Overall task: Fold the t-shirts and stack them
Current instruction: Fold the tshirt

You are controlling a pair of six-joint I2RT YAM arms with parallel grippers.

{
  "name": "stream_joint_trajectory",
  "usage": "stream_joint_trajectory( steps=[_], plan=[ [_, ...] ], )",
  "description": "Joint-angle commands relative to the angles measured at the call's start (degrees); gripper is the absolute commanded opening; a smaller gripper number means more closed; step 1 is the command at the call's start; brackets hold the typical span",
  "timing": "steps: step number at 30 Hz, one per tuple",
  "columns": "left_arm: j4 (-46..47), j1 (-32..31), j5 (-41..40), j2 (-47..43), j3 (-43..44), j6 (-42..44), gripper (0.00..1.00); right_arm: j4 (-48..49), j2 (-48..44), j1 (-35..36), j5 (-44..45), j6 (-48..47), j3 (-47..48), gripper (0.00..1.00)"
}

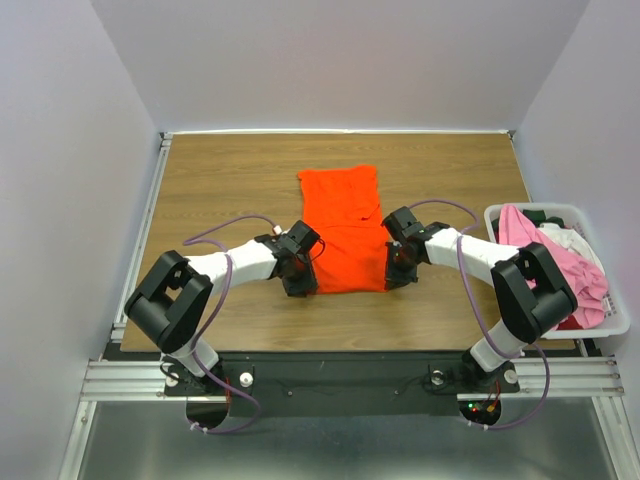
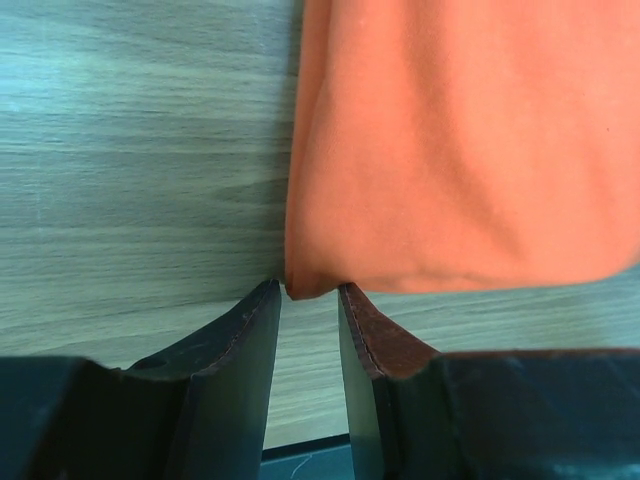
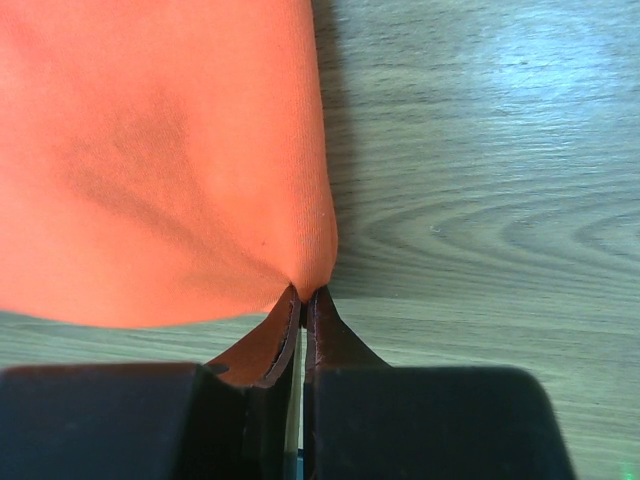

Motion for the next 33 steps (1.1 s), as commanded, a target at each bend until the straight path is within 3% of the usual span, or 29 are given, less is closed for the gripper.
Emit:
stream_joint_trajectory(
  steps=[1,18,23,32,33],
  plan=[
    [-3.11,-0.17,-4.44,-0.81,2.80,-0.28,0.42,0.14,0.32,0.22,-0.10,-0.78,-1.87,0.01],
    [-3.46,-1.57,0.75,3.14,2.19,1.13,0.44,0.14,0.23,0.22,-0.72,-0.95,-1.87,0.01],
    [-6.53,-2.01,-0.39,5.16,1.92,2.70,0.32,0.23,0.41,0.22,-0.90,-1.04,-1.60,0.01],
    [-7.15,-2.01,-3.98,6.05,3.41,3.59,0.20,0.05,0.32,0.13,-0.19,-1.83,-0.90,0.01],
    [-7.42,-1.92,-4.87,6.31,4.20,4.20,0.12,0.05,0.15,0.22,-0.02,-2.18,-0.73,0.01]
  ],
)
